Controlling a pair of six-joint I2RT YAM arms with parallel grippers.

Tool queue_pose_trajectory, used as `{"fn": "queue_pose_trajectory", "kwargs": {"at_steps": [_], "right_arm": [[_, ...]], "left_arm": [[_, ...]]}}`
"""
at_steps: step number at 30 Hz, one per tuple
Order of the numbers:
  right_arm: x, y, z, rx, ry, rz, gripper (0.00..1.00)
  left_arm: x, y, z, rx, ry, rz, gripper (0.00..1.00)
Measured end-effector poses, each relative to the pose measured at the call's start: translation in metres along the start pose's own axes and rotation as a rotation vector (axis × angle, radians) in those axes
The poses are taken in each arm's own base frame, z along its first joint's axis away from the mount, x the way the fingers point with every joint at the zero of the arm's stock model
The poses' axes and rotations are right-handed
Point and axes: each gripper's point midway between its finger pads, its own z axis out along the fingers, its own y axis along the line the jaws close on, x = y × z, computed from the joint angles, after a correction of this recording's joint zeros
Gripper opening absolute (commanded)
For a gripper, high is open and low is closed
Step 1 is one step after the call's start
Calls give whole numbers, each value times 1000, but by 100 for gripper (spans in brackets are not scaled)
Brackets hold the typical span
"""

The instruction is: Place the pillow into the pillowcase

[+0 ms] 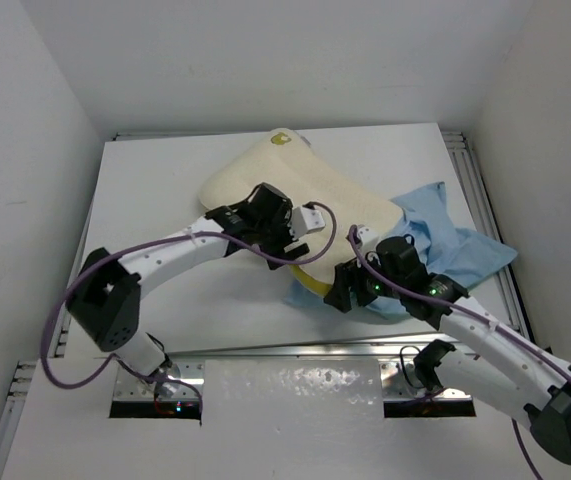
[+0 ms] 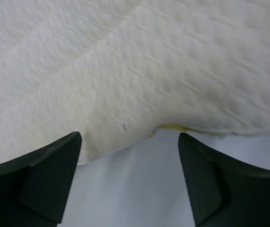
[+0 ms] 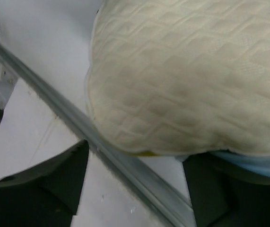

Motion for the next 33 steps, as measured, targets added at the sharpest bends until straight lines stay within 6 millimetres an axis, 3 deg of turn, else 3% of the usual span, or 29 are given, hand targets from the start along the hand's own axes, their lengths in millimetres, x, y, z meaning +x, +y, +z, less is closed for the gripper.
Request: {"fn": "queue_pose_trajectory", "kwargs": {"at_steps": [3, 5, 9, 10, 11, 12, 13, 17, 18, 22, 27, 29, 30, 33], "right_arm": [[2, 7, -11, -15, 19, 1, 91], [-11, 16, -25, -30, -5, -10, 92], [-54, 36, -57, -51, -103, -39, 75], [-64, 39, -64, -44, -123, -39, 52], [-74, 39, -69, -26, -145, -32, 42], [-81, 37, -73, 7, -163, -9, 42], [-88, 30, -75, 64, -180, 30, 65], [-99, -21, -74, 383, -225, 246, 87], [-96, -36, -72, 472, -228, 295, 89], [-81, -82, -61, 729, -228, 396, 90], [-73, -112, -43, 858, -232, 460, 89], [-71, -125, -35, 892, -233, 492, 86], [-68, -133, -30, 902, -228, 515, 78], [-56, -151, -15, 923, -193, 563, 65]], "left_arm": [[-7, -15, -29, 73, -66, 58, 99], [-15, -26, -43, 140, -118, 94, 100], [-20, -40, -63, 288, -164, 95, 100], [-23, -37, -68, 312, -178, 67, 99], [-28, -28, -73, 320, -203, 23, 98], [-32, -17, -76, 313, -222, -19, 93], [-37, 1, -79, 288, -239, -77, 91], [-44, 94, -70, 42, -229, -240, 93], [-40, 118, -64, -37, -209, -276, 97], [-4, 182, -31, -212, -110, -429, 100], [55, 251, 4, -285, -37, -632, 100], [83, 266, 12, -298, -11, -677, 100], [99, 267, 14, -292, 8, -703, 100], [113, 252, 22, -238, 18, -725, 94]]}}
